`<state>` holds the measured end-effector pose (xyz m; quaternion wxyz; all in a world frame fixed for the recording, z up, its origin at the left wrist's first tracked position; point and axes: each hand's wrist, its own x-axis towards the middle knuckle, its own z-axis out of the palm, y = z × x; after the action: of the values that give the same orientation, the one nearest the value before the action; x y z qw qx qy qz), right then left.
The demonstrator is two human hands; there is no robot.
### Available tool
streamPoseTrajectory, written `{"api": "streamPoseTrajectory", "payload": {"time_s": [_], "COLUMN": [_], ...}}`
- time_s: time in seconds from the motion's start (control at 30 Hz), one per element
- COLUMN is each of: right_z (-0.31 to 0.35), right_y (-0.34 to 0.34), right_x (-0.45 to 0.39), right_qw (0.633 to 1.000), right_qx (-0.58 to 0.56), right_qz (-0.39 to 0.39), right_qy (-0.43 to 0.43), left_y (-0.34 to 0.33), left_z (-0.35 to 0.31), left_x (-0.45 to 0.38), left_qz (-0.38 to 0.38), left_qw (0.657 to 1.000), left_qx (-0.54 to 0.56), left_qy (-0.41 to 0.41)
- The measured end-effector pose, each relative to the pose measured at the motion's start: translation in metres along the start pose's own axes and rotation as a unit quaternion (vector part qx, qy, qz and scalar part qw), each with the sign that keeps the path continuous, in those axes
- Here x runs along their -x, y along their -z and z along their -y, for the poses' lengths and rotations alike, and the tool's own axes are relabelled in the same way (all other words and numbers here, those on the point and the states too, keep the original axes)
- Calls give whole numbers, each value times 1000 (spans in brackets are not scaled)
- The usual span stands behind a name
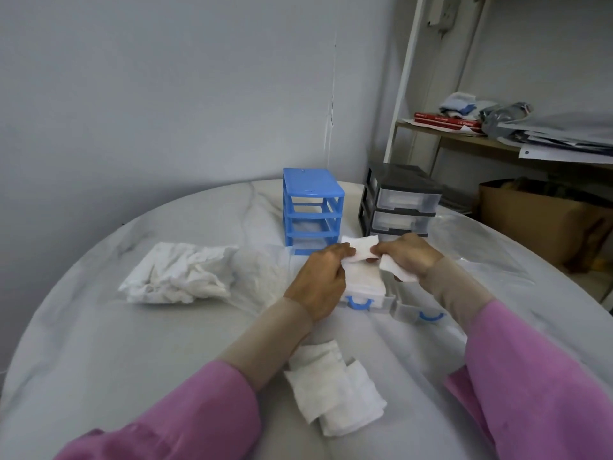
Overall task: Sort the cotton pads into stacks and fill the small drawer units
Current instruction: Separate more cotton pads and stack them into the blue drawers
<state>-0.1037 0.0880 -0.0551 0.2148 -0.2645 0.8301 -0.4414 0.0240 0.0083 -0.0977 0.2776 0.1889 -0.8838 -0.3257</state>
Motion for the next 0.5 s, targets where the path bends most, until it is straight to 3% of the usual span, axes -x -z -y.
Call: {"api": "streamPoseTrajectory", "payload": {"time_s": [0.2,0.3,0.4,0.5], "right_z": [-4,-5,-3,-7], "right_y": [0,0,-3,-6], "right_x": [1,0,1,-1], "right_qw": [996,993,986,986], "right_qx": [80,78,105,119], "right_qz": [-18,-45,-17,-2], "right_qy": [15,75,129,120], "left_y": [-1,-1,-2,-3], "left_z": [2,0,1,2], "left_x": [1,1,1,0], "left_qz": [22,24,29,38], "left_qw": [1000,999,999,998], "left_qx": [-18,-18,-27,-40], "left_qy": [10,9,7,9]}}
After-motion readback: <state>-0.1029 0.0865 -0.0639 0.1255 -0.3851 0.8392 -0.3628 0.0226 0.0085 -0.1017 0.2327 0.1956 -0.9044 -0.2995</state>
